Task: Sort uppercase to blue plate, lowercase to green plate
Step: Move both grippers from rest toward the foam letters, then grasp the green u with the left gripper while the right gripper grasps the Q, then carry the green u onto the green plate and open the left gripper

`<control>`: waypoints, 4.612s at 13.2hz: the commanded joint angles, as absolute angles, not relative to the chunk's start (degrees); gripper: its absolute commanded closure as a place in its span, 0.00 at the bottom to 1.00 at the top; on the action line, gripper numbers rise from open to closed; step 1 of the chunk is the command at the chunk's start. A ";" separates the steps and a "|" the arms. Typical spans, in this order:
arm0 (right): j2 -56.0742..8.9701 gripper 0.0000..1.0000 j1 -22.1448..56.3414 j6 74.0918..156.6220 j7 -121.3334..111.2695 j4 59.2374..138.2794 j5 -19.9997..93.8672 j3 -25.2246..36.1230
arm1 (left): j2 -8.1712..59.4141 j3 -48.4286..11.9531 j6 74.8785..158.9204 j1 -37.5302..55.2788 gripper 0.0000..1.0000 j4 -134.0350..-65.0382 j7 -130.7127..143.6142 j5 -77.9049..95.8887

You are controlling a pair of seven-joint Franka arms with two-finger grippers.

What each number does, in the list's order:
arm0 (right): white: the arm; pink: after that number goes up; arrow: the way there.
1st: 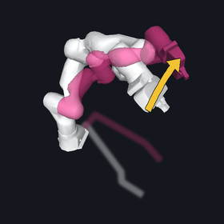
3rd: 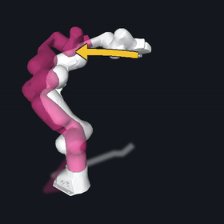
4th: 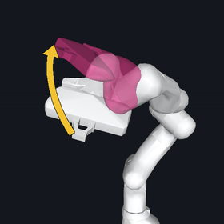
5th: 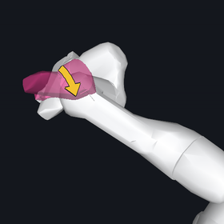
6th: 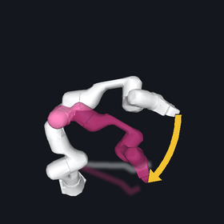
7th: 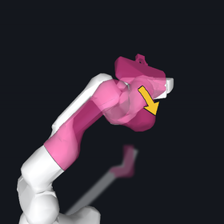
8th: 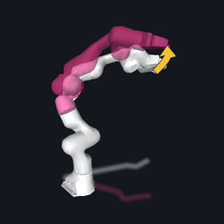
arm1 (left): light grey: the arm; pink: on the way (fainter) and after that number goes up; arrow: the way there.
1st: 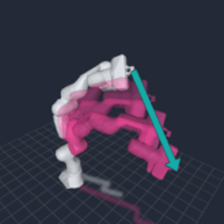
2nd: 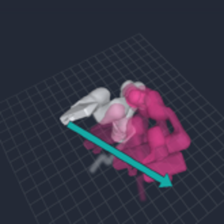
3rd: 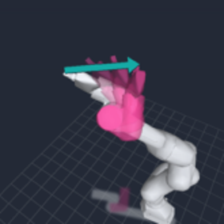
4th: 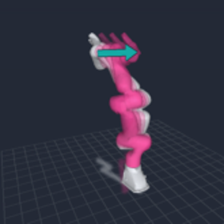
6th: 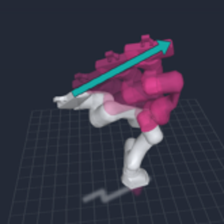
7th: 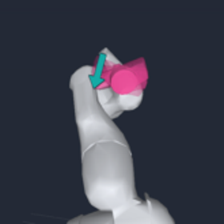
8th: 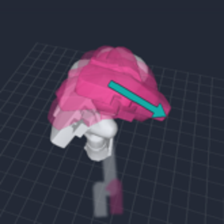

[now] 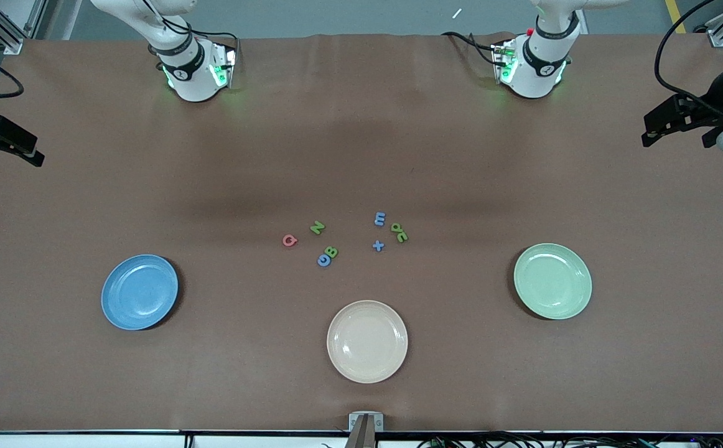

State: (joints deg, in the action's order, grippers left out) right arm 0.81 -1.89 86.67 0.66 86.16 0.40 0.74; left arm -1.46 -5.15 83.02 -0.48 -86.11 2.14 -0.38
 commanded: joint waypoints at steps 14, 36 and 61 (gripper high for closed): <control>-6.40 0.00 2.53 88.32 1.23 86.57 2.02 0.00 | 14.93 -15.46 94.63 0.79 0.00 -86.65 21.86 -1.14; -36.65 0.02 26.81 131.48 56.42 100.20 8.26 -0.09 | 40.42 -16.00 130.43 21.88 0.48 -93.60 64.42 -7.30; -34.80 0.43 27.60 133.86 55.99 106.79 10.99 -1.50 | 41.94 -15.82 136.15 18.74 1.00 -95.53 66.80 -7.73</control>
State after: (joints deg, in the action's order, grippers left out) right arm -37.01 27.99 133.50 56.06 103.56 10.00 -1.46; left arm 44.13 -15.59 136.02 22.41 -93.98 66.16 -6.26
